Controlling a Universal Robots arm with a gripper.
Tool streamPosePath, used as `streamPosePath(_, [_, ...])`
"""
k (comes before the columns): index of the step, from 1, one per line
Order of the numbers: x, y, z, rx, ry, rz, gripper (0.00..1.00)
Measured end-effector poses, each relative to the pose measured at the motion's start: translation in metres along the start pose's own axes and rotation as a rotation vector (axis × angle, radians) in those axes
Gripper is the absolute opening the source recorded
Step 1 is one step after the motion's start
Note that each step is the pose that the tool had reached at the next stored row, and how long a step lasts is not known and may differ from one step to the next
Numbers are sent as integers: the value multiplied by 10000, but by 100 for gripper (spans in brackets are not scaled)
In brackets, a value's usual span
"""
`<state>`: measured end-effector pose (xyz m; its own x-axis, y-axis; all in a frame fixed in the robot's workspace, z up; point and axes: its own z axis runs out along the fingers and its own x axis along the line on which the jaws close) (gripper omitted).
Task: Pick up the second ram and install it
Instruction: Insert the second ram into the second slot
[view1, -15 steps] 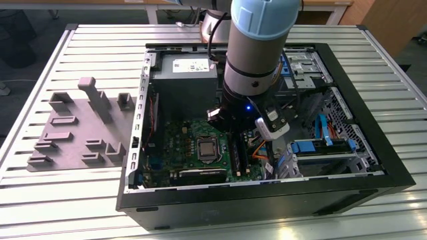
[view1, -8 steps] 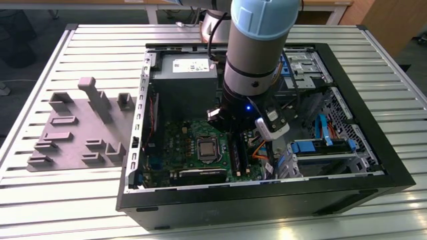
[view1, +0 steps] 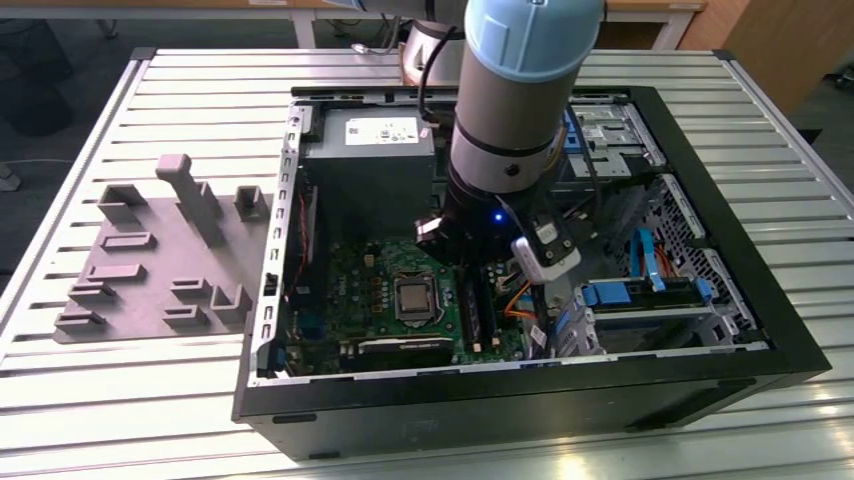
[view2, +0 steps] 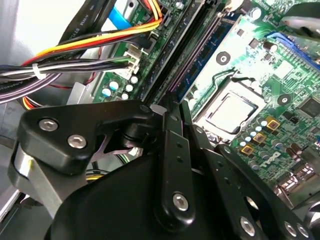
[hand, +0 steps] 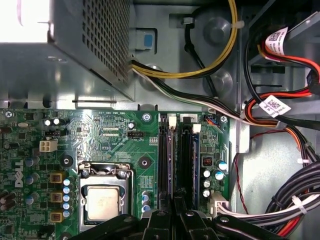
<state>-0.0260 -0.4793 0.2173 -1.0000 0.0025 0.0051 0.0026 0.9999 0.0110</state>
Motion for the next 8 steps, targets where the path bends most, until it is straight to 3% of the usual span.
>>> streamPosePath(8, [-4,-10,0,-20,2,44,14])
